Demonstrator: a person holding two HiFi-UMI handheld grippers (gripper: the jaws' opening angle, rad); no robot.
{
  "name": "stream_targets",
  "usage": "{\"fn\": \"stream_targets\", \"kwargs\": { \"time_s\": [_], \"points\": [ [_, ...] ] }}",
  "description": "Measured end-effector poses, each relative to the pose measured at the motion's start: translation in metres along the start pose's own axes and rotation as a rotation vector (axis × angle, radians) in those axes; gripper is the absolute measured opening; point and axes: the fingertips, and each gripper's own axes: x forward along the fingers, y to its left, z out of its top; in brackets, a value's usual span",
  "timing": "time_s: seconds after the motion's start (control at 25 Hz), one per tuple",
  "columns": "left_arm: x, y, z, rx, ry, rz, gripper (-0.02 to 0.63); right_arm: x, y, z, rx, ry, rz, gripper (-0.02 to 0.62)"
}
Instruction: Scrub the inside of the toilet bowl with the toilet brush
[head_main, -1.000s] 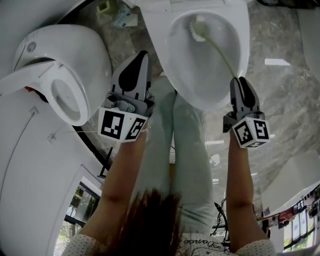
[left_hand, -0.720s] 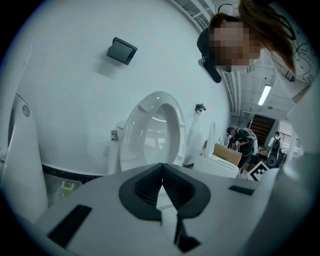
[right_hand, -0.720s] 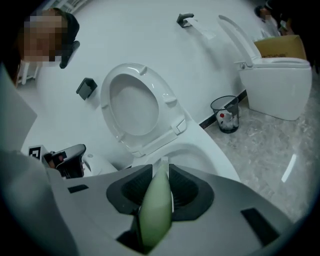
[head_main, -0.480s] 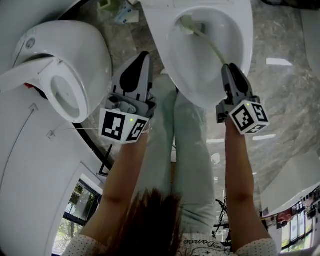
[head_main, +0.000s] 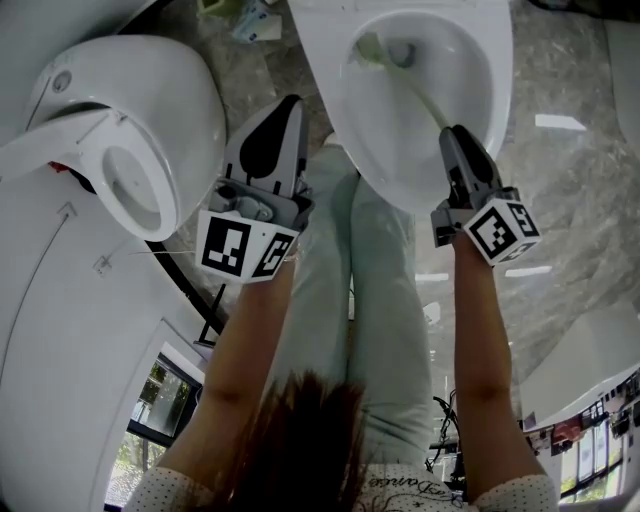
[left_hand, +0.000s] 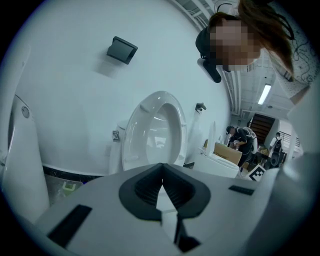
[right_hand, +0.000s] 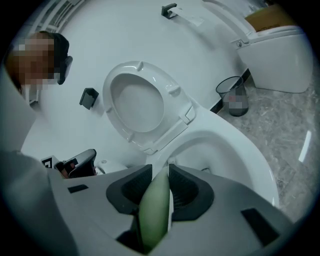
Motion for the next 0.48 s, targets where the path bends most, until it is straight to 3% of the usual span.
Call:
{"fn": "stream_targets", "kwargs": {
  "time_s": [0.48],
  "points": [
    [-0.003,0.004,0.000,-0.002,0.006,0.008,0.002,-0.027,0.010,-0.031,0.164,0.089,0.070,0.115]
  ]
}}
